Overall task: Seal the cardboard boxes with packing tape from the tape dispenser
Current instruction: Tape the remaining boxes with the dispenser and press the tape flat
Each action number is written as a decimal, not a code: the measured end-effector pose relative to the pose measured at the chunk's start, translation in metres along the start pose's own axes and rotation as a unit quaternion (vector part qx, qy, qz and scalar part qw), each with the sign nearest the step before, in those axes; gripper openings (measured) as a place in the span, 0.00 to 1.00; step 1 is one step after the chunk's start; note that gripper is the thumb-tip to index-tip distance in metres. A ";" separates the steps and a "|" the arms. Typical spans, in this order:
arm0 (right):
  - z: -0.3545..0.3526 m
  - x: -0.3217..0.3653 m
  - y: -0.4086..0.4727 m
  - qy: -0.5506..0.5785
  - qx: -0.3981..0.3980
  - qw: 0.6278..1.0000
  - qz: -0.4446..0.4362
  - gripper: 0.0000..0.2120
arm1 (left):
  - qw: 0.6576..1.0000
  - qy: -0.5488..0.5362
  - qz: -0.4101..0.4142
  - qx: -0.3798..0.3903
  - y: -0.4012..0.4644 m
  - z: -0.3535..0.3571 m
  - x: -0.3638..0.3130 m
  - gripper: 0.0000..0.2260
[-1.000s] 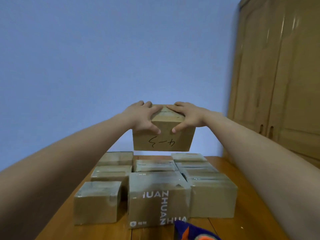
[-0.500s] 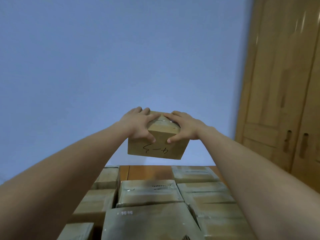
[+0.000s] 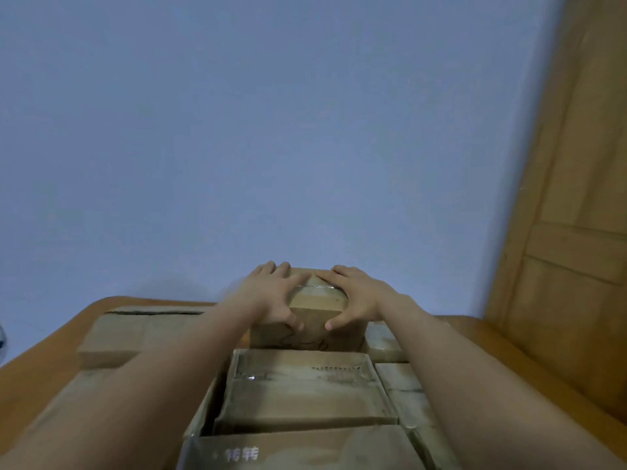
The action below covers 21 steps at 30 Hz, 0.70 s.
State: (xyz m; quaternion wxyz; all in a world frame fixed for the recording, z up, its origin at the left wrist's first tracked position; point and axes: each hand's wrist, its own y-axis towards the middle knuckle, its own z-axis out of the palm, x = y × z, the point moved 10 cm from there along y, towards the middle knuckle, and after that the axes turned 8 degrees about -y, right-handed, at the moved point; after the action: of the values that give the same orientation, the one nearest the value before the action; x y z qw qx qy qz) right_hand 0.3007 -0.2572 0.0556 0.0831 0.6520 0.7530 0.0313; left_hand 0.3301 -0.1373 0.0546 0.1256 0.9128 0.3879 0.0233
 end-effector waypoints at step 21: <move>0.066 0.022 -0.005 0.084 0.125 0.988 0.008 0.43 | 0.992 -0.051 -0.058 0.101 -0.006 0.053 0.020 0.37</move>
State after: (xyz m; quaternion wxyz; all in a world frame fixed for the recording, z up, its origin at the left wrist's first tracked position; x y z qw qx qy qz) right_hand 0.3040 -0.2403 -0.0124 -0.0634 0.6581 0.7502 -0.0078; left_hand 0.3466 -0.1302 0.0007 0.0533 0.8966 0.4340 -0.0702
